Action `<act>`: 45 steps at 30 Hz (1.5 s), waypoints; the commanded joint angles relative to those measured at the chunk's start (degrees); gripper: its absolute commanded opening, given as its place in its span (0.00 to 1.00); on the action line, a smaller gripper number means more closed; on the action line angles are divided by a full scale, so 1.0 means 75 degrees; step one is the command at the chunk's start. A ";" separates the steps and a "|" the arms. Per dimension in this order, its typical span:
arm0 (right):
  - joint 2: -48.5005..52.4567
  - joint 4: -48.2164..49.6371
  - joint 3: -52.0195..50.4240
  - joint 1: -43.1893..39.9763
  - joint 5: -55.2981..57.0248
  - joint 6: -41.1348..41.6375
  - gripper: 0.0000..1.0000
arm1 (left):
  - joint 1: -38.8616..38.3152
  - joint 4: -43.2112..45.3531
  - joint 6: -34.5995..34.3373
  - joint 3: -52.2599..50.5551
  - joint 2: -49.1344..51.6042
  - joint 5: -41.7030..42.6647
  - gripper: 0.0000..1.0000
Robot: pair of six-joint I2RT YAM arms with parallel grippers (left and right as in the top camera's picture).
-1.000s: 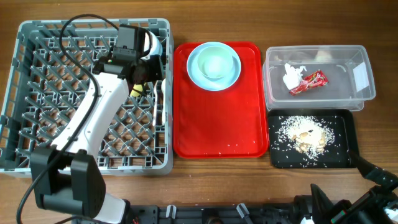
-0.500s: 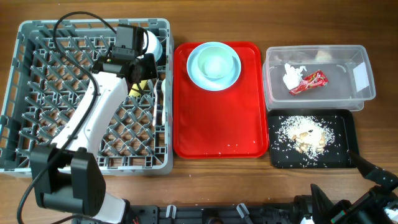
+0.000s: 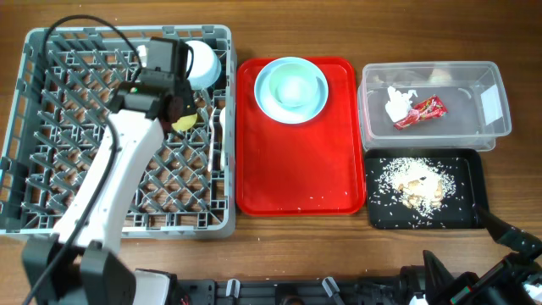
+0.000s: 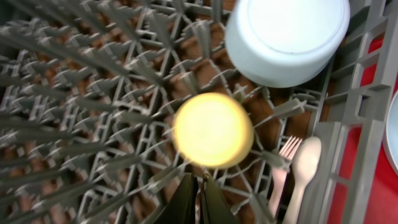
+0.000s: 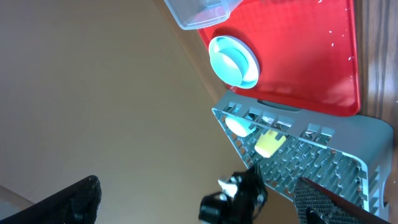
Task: Sort waste into correct bins and load items into the dishwasher rack
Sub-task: 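Move the left gripper over the teal bowl on the red tray, then lower the left gripper onto the teal bowl rim and grasp it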
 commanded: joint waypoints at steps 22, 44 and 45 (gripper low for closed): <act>-0.0020 -0.0009 -0.0009 0.0009 0.0149 0.0079 1.00 | -0.1845 -0.0411 -0.0207 0.2973 0.0985 0.4433 0.47; -0.0020 -0.0009 -0.0009 0.0009 0.0152 0.0082 1.00 | -0.3241 0.0501 0.0149 0.4229 0.4887 0.3255 0.15; -0.0020 -0.0009 -0.0009 0.0009 0.0149 0.0082 1.00 | -0.3348 0.0705 0.0428 0.4220 0.4911 0.3252 0.15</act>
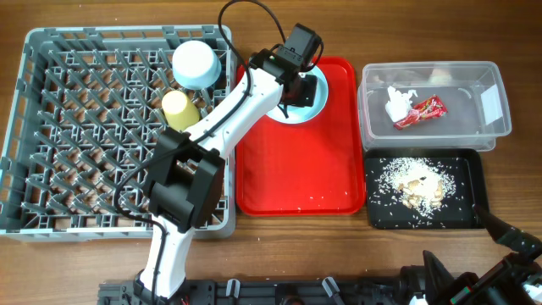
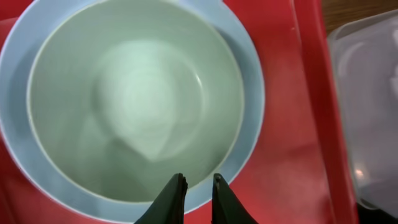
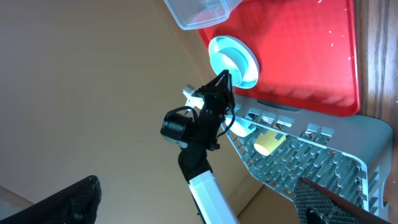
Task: Sort waste into correct bins and load items into the dishwasher rack
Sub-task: 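Lower the left gripper onto the teal bowl rim and grasp it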
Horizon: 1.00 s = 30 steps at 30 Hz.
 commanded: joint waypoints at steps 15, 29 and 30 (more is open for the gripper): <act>-0.0020 0.0003 -0.0009 0.0009 0.0146 0.0079 1.00 | -0.0498 0.1271 0.0595 0.0003 0.0793 -0.0988 0.27; -0.0020 0.0003 -0.0009 0.0009 0.0146 0.0082 1.00 | -0.0522 0.0825 0.0595 0.0003 0.0953 -0.0988 0.15; -0.0020 0.0003 -0.0009 0.0009 0.0146 0.0082 1.00 | -0.0522 0.0807 0.0597 0.0003 0.0973 -0.0988 0.12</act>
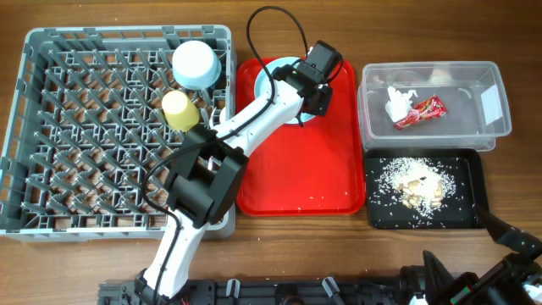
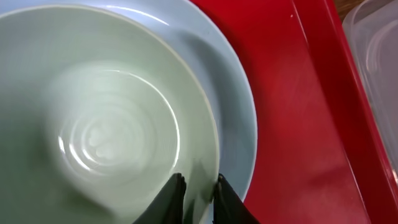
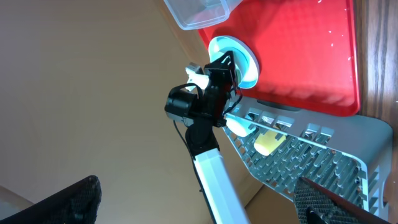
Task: Sort waste into correct bins and load items into the dishwasher rack
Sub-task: 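Lower the left gripper onto the teal bowl rim and grasp it, then carry the teal bowl into the rack's front area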
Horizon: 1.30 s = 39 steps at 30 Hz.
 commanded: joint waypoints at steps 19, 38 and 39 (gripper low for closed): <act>-0.0020 0.0006 -0.0009 0.0009 0.0149 0.0082 1.00 | 0.0085 -0.3923 -0.0373 0.0067 -0.4232 0.0411 0.04; -0.0020 0.0006 -0.0009 0.0009 0.0149 0.0082 1.00 | 0.7816 -0.7498 0.5729 -0.3526 -0.7195 1.0427 0.04; -0.0020 0.0006 -0.0009 0.0009 0.0149 0.0079 1.00 | 0.8105 -0.7437 0.5869 -0.3867 -0.7111 1.0430 0.04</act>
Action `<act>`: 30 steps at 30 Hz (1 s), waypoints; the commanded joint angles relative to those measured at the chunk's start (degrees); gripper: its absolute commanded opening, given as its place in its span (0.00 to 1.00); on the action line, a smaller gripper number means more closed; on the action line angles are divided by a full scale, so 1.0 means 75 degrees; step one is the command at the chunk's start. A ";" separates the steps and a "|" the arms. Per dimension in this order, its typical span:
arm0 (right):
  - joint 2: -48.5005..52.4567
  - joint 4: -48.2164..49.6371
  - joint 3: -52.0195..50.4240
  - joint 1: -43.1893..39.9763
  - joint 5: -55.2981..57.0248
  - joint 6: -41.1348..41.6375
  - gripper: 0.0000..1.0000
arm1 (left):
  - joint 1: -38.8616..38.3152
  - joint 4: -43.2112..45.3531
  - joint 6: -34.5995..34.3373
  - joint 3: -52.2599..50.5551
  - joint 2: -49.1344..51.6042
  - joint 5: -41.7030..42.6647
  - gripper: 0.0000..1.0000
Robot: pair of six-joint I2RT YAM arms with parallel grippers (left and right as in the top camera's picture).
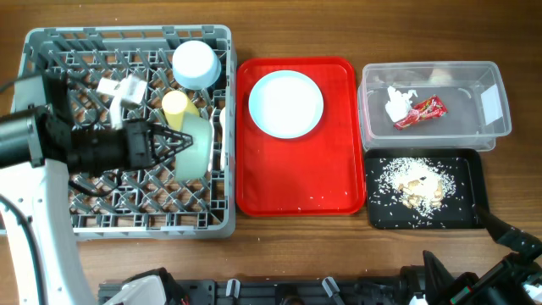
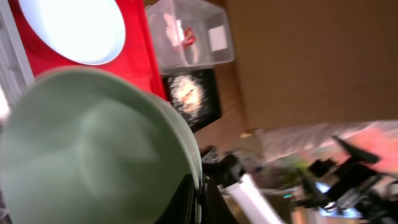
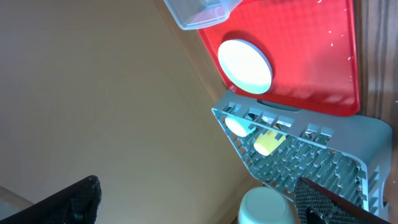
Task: Sort waste into correct bins and load items into the dishwasher rack
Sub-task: 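Carry the teal bowl into the rack's front area, then set the bowl upside down in the rack and release it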
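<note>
My left gripper is shut on the rim of a pale green bowl, which it holds on its side over the right part of the grey dishwasher rack. In the left wrist view the bowl fills the left half, its rim pinched between the fingers. A white plate lies bare on the red tray. My right gripper hangs open off the table's front right corner, holding nothing.
In the rack stand an upturned white cup, a yellow cup and cutlery by its right wall. A clear bin holds wrappers; below it a black tray holds rice scraps.
The left gripper was at the bowl's rim on the plate in the red tray. Now it holds the bowl on edge over the rack, and the plate lies bare.
The left gripper first hung over the yellow cup in the rack. It then stood over the green bowl on the tray, and after that had its fingers on either side of the bowl's rim. Now the bowl is over the rack in its grip. The right arm stayed still.
</note>
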 commanded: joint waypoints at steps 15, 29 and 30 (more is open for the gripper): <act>-0.0020 0.0009 -0.0009 0.0009 0.0149 0.0079 1.00 | 0.2145 0.1702 0.1469 -0.3713 0.2713 0.2034 0.04; -0.0020 0.0009 -0.0009 0.0009 0.0149 0.0079 1.00 | 0.3509 0.1830 0.0921 -0.3177 0.2736 0.0469 0.10; -0.0020 0.0009 -0.0009 0.0009 0.0149 0.0079 1.00 | 0.3585 0.1824 0.0921 -0.3174 0.2722 0.0446 0.99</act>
